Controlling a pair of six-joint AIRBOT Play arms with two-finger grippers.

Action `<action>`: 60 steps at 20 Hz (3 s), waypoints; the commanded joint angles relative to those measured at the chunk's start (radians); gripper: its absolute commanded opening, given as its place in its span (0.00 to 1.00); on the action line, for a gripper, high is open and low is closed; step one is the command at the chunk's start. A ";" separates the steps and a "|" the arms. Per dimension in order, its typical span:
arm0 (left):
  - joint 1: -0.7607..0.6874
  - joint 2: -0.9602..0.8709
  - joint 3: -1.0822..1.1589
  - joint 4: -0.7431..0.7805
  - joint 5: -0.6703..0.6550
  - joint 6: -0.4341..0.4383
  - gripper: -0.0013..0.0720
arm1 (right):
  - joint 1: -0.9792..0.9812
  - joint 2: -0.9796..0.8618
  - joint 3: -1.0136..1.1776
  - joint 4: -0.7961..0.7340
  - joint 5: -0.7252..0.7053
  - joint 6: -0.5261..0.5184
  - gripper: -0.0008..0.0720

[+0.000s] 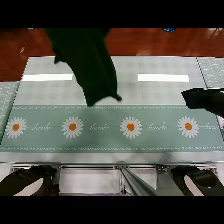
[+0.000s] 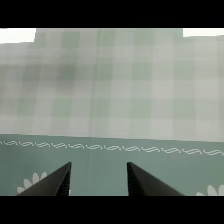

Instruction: Fold the shirts.

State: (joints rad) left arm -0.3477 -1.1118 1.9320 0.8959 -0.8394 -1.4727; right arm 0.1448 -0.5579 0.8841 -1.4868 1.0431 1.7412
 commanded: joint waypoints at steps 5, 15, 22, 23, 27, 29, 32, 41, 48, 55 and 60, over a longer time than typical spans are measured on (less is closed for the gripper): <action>-0.235 0.038 -0.495 -0.039 0.150 -0.043 0.05 | 0.000 0.013 0.000 -0.013 0.001 0.001 0.57; 0.055 0.151 -1.308 -0.021 0.037 -0.002 0.05 | 0.000 -0.043 -0.006 -0.013 0.047 0.000 0.57; 0.258 0.155 -1.386 0.072 -0.119 -0.048 0.71 | -0.015 -0.294 -0.053 -0.125 0.019 -0.021 0.57; 0.338 0.163 -1.336 0.077 -0.175 -0.036 0.71 | -0.064 -0.319 -0.012 -0.202 0.044 -0.015 0.57; 0.682 0.264 -1.247 0.055 -0.212 -0.027 0.71 | -0.479 -0.317 0.014 -0.199 0.033 0.004 0.57; 0.744 0.266 -1.339 -0.066 -0.245 -0.004 0.71 | -0.678 -0.317 -0.093 0.082 -0.005 -0.089 0.57; 0.693 0.171 -1.532 -0.337 -0.270 0.165 0.71 | -0.748 -0.317 -0.285 0.509 -0.015 -0.364 0.57; 0.531 -0.124 -1.497 -0.550 -0.117 0.283 0.71 | -0.579 -0.317 -0.347 0.526 -0.015 -0.423 0.57; 0.433 -0.225 -1.387 -0.567 -0.124 0.264 0.71 | -0.523 -0.317 -0.347 0.526 -0.027 -0.415 0.57; 0.407 -0.285 -1.370 -0.557 -0.248 0.293 0.66 | -0.523 -0.318 -0.348 0.526 -0.011 -0.411 0.57; 0.390 -0.285 -1.336 -0.560 -0.246 0.366 0.05 | -0.523 -0.318 -0.386 0.534 0.075 -0.411 0.57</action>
State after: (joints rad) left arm 0.0517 -1.3941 0.5797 0.3378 -1.0790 -1.1385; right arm -0.3786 -0.8757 0.5182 -0.9607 1.0645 1.3281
